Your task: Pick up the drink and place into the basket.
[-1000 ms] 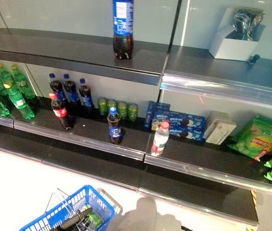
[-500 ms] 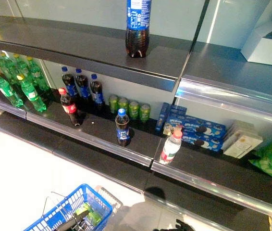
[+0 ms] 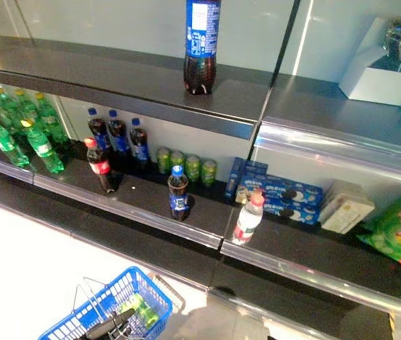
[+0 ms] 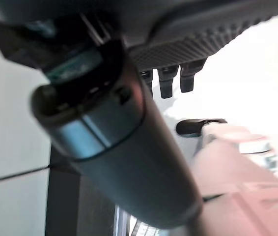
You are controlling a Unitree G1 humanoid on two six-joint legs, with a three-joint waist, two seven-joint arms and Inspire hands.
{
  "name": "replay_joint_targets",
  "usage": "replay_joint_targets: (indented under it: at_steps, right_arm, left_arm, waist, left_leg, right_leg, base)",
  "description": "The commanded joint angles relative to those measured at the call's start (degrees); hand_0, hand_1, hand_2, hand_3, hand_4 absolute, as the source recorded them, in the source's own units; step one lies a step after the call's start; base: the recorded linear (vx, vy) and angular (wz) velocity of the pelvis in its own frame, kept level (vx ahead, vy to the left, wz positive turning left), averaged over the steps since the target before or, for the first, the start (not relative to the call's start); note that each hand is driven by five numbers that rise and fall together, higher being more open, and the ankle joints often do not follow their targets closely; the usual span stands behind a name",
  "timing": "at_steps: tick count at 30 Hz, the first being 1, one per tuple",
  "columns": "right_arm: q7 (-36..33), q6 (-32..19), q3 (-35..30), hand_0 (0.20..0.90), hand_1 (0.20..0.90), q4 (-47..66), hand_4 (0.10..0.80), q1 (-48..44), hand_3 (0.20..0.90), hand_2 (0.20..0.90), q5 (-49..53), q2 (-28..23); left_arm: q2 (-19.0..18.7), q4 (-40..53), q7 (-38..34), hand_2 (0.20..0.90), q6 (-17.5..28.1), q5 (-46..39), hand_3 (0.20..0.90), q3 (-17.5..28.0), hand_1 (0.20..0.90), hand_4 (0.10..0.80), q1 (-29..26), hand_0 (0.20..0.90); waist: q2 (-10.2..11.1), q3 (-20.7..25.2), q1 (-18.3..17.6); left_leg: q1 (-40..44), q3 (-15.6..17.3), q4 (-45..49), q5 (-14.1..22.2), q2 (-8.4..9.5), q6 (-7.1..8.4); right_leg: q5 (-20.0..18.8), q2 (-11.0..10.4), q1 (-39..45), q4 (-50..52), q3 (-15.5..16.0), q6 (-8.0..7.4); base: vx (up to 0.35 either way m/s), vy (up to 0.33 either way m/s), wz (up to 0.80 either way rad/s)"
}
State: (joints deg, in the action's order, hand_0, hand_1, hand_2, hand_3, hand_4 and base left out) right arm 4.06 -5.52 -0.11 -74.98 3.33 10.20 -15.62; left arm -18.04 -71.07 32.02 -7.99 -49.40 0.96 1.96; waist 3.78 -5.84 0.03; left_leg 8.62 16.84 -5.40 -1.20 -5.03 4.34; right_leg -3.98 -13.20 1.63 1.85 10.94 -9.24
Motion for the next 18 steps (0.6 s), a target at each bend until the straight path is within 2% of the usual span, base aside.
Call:
replay_joint_targets:
  at_steps: [1, 4, 7, 8, 9, 10, 12, 18]
  right_arm:
    - [0.6, -2.5, -0.5, 0.9, 0.9, -1.4, 0.8, -4.4, 0.9, 0.9, 1.5, -1.6]
    - [0.8, -1.8, 0.2, 0.9, 0.9, -1.8, 0.8, -5.7, 0.9, 0.9, -1.0, -1.3]
    - [0.5, -0.7, 0.6, 0.9, 0.9, -1.2, 0.8, -6.4, 0.9, 0.9, -0.8, -1.7]
    - [0.7, -0.1, 0.5, 0.9, 0.9, -0.9, 0.8, -6.7, 0.9, 0.9, -1.8, -2.4]
    - [0.6, 0.0, 0.4, 0.9, 0.9, -1.0, 0.8, -6.7, 0.9, 0.9, -2.0, -2.7]
    - [-0.8, 0.9, 0.5, 0.9, 0.9, -0.9, 0.8, -6.4, 0.9, 0.9, -1.3, -2.8]
    - [-1.9, 1.4, 0.0, 0.9, 0.9, -1.1, 0.8, -6.0, 0.9, 0.9, -0.8, -2.8]
    - [-0.9, 0.2, -1.6, 0.9, 0.9, -2.1, 0.8, -3.9, 0.9, 0.9, -2.5, -3.6]
  left_arm:
    - [0.3, 3.9, 7.4, 0.3, 2.8, -3.1, 0.2, 1.2, 0.3, 0.1, -6.5, 0.3]
    - [1.1, 5.1, 5.7, 0.3, 2.6, -6.3, 0.2, 2.3, 0.3, 0.1, -6.9, 0.3]
    - [1.7, 5.7, 5.7, 0.3, 1.3, -6.2, 0.2, 3.0, 0.3, 0.1, -6.3, 0.3]
    - [2.3, 5.4, 5.7, 0.3, 1.9, -5.9, 0.2, 3.3, 0.3, 0.1, -5.2, 0.3]
    - [2.4, 5.1, 5.3, 0.3, 2.0, -6.2, 0.2, 3.3, 0.3, 0.1, -4.7, 0.3]
    - [2.5, 4.4, 4.6, 0.3, 1.9, -4.9, 0.2, 3.0, 0.3, 0.1, -4.7, 0.3]
    - [2.3, 3.2, 4.7, 0.3, 2.0, -3.0, 0.2, 3.1, 0.3, 0.1, -4.7, 0.3]
    - [1.2, 0.6, 5.7, 0.3, 2.7, -0.6, 0.2, 3.9, 0.3, 0.1, -4.8, 0.3]
  waist:
    - [-2.4, -0.7, 1.0]
    - [-2.4, 0.6, 2.0]
    - [-2.9, 1.1, 2.4]
    - [-2.9, 1.3, 2.9]
    - [-3.0, 1.4, 3.0]
    - [-3.3, 1.5, 2.9]
    - [-3.5, 1.7, 2.9]
    - [-3.8, 1.9, 1.5]
  left_leg:
    - [-2.4, -2.2, 3.5, 2.4, 0.32, -3.77]
    - [-3.5, -2.4, 3.6, 1.7, 0.51, -2.96]
    - [-3.3, -3.8, 3.7, 1.0, -0.31, -2.01]
    - [-4.0, -6.7, 5.6, 1.4, -0.34, -1.53]
    - [-4.2, -7.3, 6.0, 1.4, -0.38, -1.35]
    - [-3.6, -6.0, 4.6, 0.4, -1.44, -0.51]
    - [-2.9, -5.7, 3.0, -0.1, -1.66, -0.27]
    - [-1.0, -4.6, 0.9, -0.2, -2.02, 0.25]
  right_leg:
    - [-3.2, -1.4, -2.2, 10.7, 0.4, -1.44]
    - [-2.3, -0.4, 0.0, 3.5, 2.1, -0.09]
    - [0.6, 1.5, 1.5, 1.7, 1.4, 0.91]
    - [1.6, 2.3, 2.4, 1.2, -0.1, 1.54]
    - [2.1, 2.4, 2.8, 0.9, -0.3, 1.78]
    - [2.1, 1.8, 3.7, 0.0, 1.5, 1.51]
    - [1.9, 1.5, 4.4, -0.8, 2.6, 1.42]
    - [1.1, 0.9, 5.4, -2.5, 3.0, 0.9]
  base:
    - [-0.178, -0.117, -0.55]
    - [-0.089, -0.2, -0.52]
    - [-0.019, -0.088, -0.26]
    - [-0.025, -0.008, -0.2]
    - [-0.028, 0.036, -0.42]
    - [-0.025, 0.041, -0.42]
    - [0.001, 0.042, -0.2]
    - [0.023, 0.048, 0.04]
